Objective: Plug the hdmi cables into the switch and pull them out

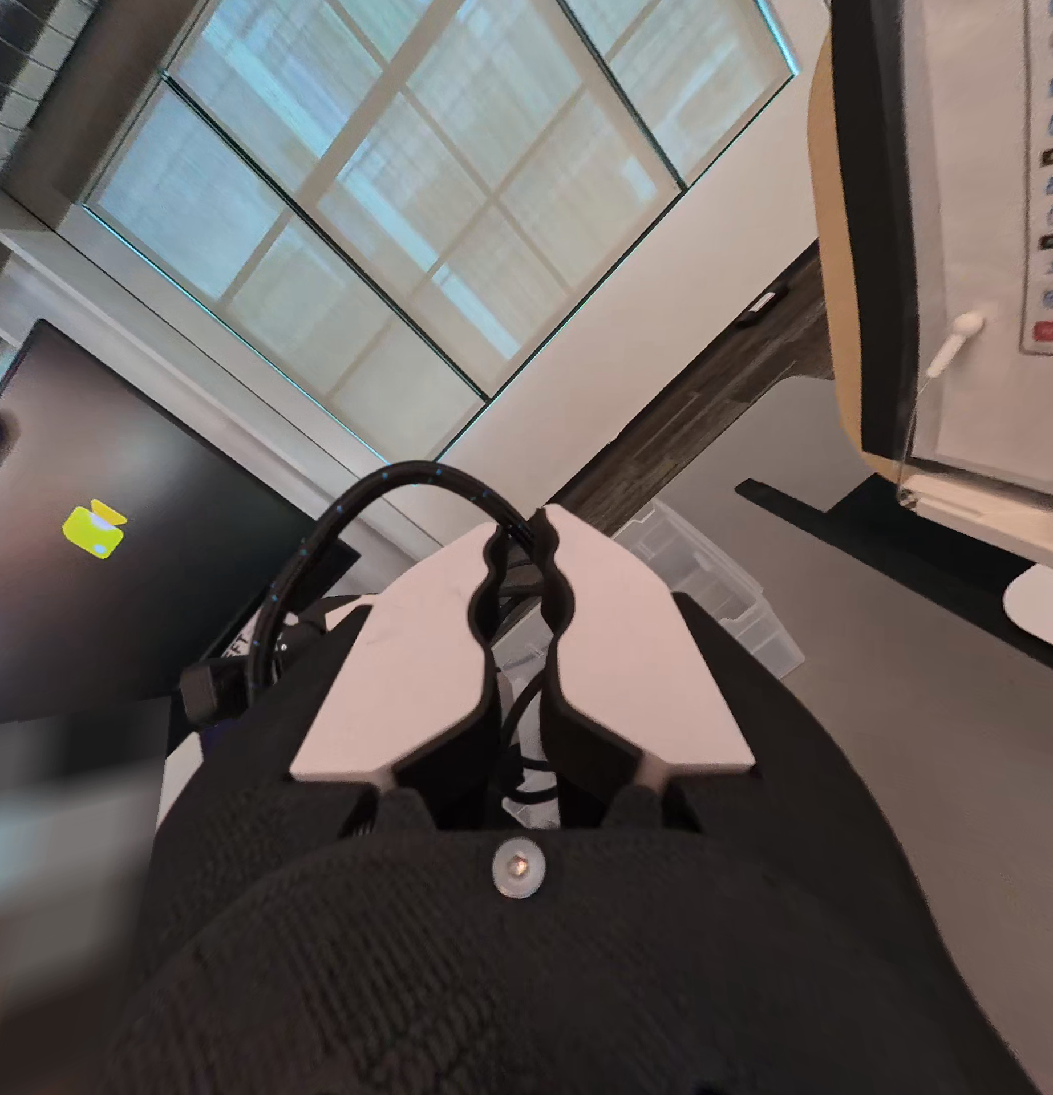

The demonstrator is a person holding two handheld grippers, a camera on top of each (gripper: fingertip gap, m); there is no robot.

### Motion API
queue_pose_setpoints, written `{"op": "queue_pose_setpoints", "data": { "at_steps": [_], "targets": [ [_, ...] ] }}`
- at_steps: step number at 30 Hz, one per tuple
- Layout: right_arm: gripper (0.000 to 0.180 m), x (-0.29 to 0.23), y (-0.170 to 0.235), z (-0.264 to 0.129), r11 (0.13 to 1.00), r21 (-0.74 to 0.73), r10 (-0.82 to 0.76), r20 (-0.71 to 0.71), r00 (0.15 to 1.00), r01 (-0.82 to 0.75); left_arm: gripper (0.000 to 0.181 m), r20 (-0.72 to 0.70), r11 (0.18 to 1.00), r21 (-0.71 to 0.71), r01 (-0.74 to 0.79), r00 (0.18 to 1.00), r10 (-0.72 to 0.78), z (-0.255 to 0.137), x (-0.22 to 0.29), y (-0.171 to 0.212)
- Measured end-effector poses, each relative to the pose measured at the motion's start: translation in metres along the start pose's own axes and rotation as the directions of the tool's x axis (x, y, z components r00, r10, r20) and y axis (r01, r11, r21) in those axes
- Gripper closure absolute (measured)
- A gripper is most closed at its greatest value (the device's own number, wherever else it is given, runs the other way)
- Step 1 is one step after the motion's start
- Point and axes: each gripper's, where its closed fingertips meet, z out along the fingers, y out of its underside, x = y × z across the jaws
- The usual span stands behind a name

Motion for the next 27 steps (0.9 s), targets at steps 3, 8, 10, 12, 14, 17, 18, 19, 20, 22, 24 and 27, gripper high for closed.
{"op": "queue_pose_setpoints", "data": {
  "at_steps": [3, 8, 10, 12, 14, 17, 18, 19, 20, 22, 24, 27],
  "targets": [
    [0.171, 0.011, 0.0, -0.015, 0.999, -0.001, -0.053, -0.097, 0.994, 0.053, 0.161, 0.027, 0.997, 0.023, 0.08, 0.996, -0.081, -0.002, -0.012, 0.007],
    [0.171, 0.019, 0.032, -0.041, 0.989, -0.037, -0.146, -0.207, 0.968, 0.141, 0.161, 0.14, 0.972, 0.088, 0.217, 0.964, -0.228, -0.022, -0.043, 0.015],
    [0.17, 0.021, 0.053, -0.048, 0.978, -0.07, -0.208, -0.254, 0.945, 0.197, 0.161, 0.211, 0.964, 0.1, 0.246, 0.942, -0.262, -0.034, -0.058, 0.017],
    [0.17, 0.024, 0.071, -0.055, 0.964, -0.094, -0.267, -0.306, 0.914, 0.25, 0.161, 0.302, 0.962, 0.105, 0.252, 0.913, -0.273, -0.048, -0.072, 0.018],
    [0.169, 0.022, 0.082, -0.062, 0.951, -0.082, -0.309, -0.325, 0.894, 0.298, 0.161, 0.362, 0.963, 0.113, 0.244, 0.893, -0.268, -0.059, -0.08, 0.016],
    [0.17, 0.014, 0.087, -0.077, 0.939, -0.054, -0.337, -0.331, 0.881, 0.339, 0.161, 0.377, 0.967, 0.096, 0.234, 0.891, -0.253, -0.06, -0.086, 0.009],
    [0.17, 0.013, 0.088, -0.081, 0.934, -0.052, -0.349, -0.337, 0.875, 0.352, 0.161, 0.367, 0.97, 0.075, 0.231, 0.898, -0.242, -0.056, -0.09, 0.007],
    [0.17, 0.013, 0.09, -0.085, 0.931, -0.055, -0.358, -0.337, 0.871, 0.361, 0.161, 0.35, 0.974, 0.05, 0.22, 0.91, -0.224, -0.05, -0.094, 0.005],
    [0.171, 0.013, 0.092, -0.089, 0.928, -0.055, -0.364, -0.339, 0.868, 0.367, 0.161, 0.324, 0.979, 0.025, 0.205, 0.924, -0.201, -0.042, -0.099, 0.003],
    [0.171, 0.016, 0.095, -0.096, 0.925, -0.06, -0.372, -0.346, 0.861, 0.375, 0.161, 0.247, 0.989, -0.021, 0.149, 0.959, -0.139, -0.027, -0.108, -0.004],
    [0.171, 0.023, 0.097, -0.103, 0.924, -0.074, -0.377, -0.354, 0.856, 0.376, 0.16, 0.147, 0.996, -0.061, 0.068, 0.987, -0.059, -0.012, -0.114, -0.012],
    [0.171, 0.03, 0.093, -0.113, 0.936, -0.054, -0.346, -0.345, 0.873, 0.349, 0.16, -0.002, 0.995, -0.095, -0.016, 1.0, 0.016, 0.006, -0.123, -0.026]
  ]
}}
